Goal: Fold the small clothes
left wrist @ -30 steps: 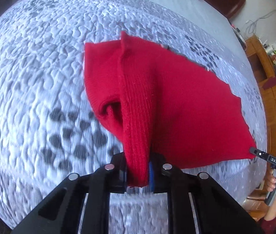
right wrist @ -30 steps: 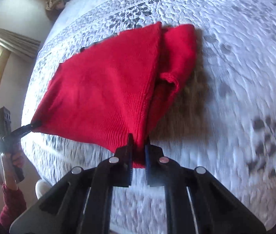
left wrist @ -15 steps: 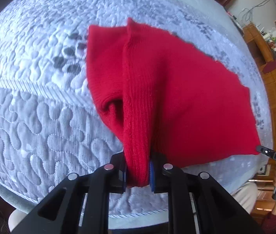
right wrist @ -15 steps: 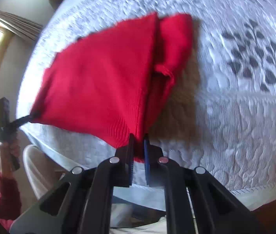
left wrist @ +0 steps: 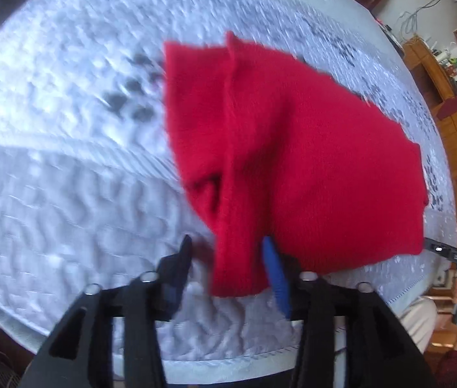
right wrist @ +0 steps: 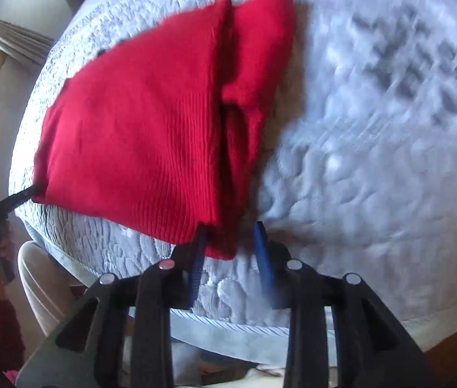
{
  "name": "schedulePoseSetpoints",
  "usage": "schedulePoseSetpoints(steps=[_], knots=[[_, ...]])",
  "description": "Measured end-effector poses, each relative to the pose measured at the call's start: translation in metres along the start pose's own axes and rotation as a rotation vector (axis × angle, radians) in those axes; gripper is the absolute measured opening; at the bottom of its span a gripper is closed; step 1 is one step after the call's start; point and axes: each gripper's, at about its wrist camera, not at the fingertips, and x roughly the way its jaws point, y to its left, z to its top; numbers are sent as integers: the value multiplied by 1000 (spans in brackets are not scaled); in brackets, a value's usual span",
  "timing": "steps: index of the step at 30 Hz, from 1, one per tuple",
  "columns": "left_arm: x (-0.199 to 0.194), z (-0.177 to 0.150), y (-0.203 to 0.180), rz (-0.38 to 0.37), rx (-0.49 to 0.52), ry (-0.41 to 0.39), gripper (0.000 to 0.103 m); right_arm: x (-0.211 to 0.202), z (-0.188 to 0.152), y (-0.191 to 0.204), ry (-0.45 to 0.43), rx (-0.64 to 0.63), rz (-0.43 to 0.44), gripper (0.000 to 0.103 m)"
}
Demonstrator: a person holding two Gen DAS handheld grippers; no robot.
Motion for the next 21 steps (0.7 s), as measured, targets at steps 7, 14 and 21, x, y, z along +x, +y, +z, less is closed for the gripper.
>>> schedulePoseSetpoints(steps=[7, 14, 21], knots=[[-22, 80, -11, 43, 44, -102, 54, -39, 72, 20, -128, -48, 44, 40], [62, 155, -30, 52, 1, 4, 52, 10, 162, 17, -90, 7, 15, 40], [87, 173, -38, 28, 12, 10, 5, 52, 199, -1, -26, 64, 66, 13]])
